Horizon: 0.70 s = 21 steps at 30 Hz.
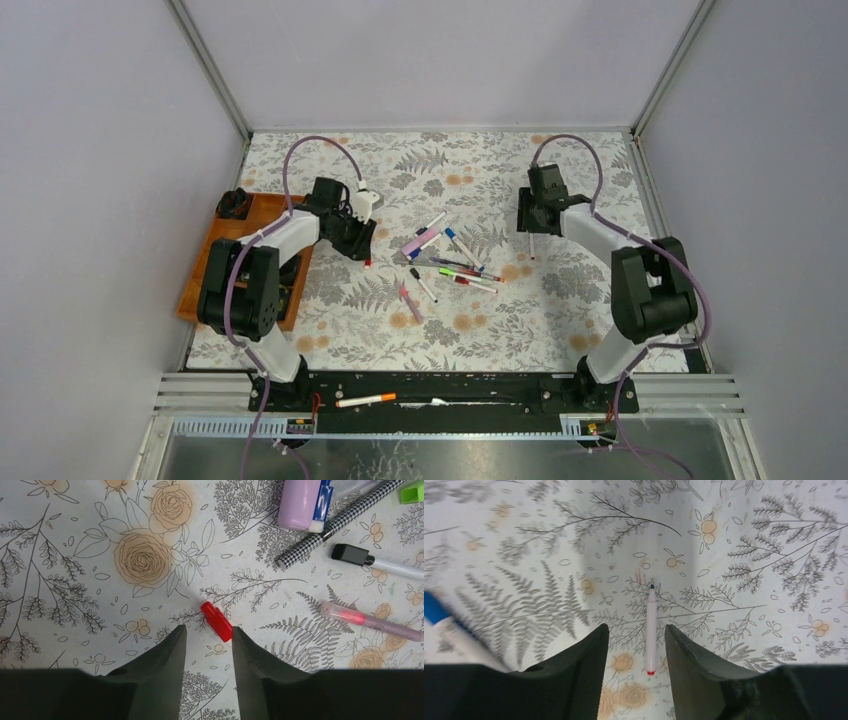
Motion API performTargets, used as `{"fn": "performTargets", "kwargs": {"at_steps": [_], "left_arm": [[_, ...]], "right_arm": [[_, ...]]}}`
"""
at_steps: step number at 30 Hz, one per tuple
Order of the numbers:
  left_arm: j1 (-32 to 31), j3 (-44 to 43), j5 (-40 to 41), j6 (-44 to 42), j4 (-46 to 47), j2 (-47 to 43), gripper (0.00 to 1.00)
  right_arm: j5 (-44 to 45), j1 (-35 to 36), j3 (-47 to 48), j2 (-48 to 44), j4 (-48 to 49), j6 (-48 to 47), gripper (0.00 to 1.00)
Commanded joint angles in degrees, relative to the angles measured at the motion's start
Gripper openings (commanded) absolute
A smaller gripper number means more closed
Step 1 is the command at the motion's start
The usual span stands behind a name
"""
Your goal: Open the pen caps
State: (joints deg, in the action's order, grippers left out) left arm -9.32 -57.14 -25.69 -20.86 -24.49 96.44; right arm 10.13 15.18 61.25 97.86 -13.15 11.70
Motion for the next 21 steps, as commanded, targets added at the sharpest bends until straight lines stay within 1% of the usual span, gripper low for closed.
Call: {"fn": "performTargets", "kwargs": {"at_steps": [1, 2, 4, 8, 13, 16, 21], "left_arm": [[0.4, -2.5, -1.1, -0.3, -2.5, -3.4, 0.49], [0.5, -3.3, -1.3, -0.4, -3.5, -4.1, 0.51], [0.9, -5.2, -1.9, -0.4, -6.0, -5.5, 0.54], [1.3, -9.8, -4.1, -0.4, -12.2, -8.3, 0.74], [1.4, -14.7, -6.0, -0.8, -19.9, -11.0, 0.83], [1.4, -15.7, -7.7, -1.7, -22.7, -13.1, 0.84], [1.4, -14.9, -9.9, -1.9, -23.1, -15.6, 0.85]], "right_arm": [[-4.0, 2.4, -1.8, -8.8, -1.1, -1.2, 0.55], [-4.5, 3.6, -2.6, -10.4, -1.3, -1.5, 0.58], [-6.5, 6.4, -4.6, -12.8, -1.6, -1.5, 0.59], [-9.8, 13.7, -8.9, -15.2, -1.3, -0.4, 0.59], [-14.8, 18.7, -13.1, -14.9, 1.2, 0.3, 0.53], [-16.2, 20.0, -13.5, -14.9, 1.3, 0.3, 0.51], [-15.3, 20.6, -14.6, -14.8, 1.4, 0.7, 0.5]]}}
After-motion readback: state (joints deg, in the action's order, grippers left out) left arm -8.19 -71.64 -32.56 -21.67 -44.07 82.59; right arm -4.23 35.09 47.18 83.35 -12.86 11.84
